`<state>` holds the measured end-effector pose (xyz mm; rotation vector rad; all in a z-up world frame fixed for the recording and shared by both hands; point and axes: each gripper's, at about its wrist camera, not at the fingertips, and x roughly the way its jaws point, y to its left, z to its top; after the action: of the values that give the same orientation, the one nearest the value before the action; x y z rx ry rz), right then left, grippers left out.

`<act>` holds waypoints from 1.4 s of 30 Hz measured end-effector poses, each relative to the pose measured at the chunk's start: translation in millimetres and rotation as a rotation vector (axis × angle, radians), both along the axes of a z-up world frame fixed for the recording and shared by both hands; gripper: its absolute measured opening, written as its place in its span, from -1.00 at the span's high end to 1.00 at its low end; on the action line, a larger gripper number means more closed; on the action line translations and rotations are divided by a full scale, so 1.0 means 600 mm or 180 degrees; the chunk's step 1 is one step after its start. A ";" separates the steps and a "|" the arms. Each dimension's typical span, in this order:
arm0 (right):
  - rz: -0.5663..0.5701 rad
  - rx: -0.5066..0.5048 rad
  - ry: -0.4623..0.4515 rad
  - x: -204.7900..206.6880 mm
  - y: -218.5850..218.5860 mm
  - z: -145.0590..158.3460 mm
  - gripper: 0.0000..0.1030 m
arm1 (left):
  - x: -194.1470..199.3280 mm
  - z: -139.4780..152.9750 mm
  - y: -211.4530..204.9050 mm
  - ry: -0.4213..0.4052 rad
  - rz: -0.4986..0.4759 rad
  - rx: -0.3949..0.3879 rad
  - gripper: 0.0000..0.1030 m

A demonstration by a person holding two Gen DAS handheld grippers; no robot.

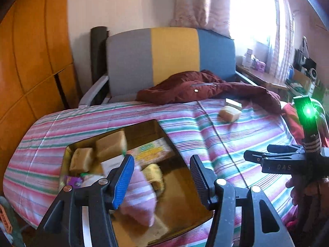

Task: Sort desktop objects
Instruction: 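Move both open tools back toward the yellow sponge and green box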

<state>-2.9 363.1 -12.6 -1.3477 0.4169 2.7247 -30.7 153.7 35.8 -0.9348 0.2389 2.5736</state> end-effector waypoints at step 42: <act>-0.0981 -0.0208 -0.0170 -0.294 0.320 -0.024 -0.99 | -0.166 -0.053 0.257 -0.0803 -0.0501 -0.0030 -0.21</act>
<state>-179.0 555.0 -26.7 -1.2483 0.6547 2.4388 -130.1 308.0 4.1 -1.1819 0.2424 2.2872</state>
